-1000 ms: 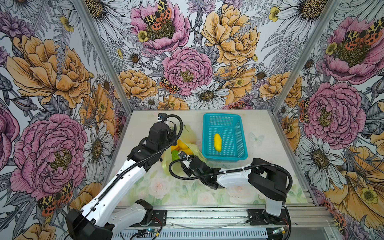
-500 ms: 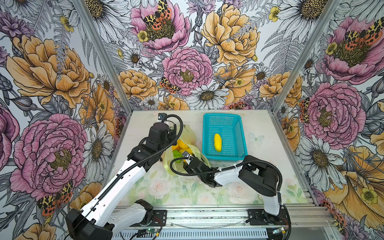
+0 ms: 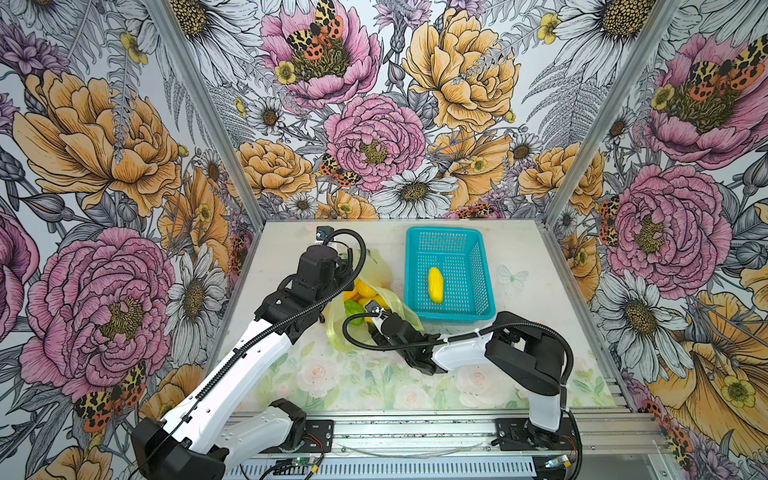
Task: Untie the knot of the plastic bag and take out the fruit
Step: 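Grasp the yellow bell pepper inside the bag with the right gripper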
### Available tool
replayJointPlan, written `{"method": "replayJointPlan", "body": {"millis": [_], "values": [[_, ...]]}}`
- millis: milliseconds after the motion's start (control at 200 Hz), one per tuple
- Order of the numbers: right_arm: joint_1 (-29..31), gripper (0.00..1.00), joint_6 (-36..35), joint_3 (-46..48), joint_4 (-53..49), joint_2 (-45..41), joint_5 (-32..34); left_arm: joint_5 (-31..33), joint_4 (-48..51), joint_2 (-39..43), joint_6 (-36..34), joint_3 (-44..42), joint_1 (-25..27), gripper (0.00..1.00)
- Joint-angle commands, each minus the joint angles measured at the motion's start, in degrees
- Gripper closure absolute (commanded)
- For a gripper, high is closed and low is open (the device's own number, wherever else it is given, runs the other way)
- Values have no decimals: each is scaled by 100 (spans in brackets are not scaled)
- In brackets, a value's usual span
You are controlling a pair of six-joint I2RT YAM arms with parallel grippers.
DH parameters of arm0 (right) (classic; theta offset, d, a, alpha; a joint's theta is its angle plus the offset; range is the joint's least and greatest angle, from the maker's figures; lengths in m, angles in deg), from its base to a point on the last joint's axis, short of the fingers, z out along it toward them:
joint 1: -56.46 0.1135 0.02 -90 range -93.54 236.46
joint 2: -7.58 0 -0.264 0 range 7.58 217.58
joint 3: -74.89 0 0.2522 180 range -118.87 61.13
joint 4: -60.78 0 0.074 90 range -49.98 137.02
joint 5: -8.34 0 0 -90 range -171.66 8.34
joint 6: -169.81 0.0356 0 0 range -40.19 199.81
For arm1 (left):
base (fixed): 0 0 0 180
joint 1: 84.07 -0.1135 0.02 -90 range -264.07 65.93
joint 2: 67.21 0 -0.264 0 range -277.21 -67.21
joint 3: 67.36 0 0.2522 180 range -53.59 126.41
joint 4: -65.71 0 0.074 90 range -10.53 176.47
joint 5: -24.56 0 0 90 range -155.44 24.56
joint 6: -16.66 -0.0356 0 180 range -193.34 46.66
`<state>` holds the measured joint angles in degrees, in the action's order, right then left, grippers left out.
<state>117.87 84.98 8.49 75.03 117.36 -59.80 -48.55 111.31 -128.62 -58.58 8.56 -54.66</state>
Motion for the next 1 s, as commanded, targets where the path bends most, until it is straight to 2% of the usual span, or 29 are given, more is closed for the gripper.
{"method": "replayJointPlan", "body": {"millis": [0,330,996], "values": [[-6,70,133,149,238,-395,-228,-132,-175,76,-59,-18,47,100],[46,76,116,742,702,-1151,-596,-96,-175,101,-45,-31,47,100],[60,81,72,1144,967,-1710,-986,-115,-177,120,-53,-23,47,100]]}}
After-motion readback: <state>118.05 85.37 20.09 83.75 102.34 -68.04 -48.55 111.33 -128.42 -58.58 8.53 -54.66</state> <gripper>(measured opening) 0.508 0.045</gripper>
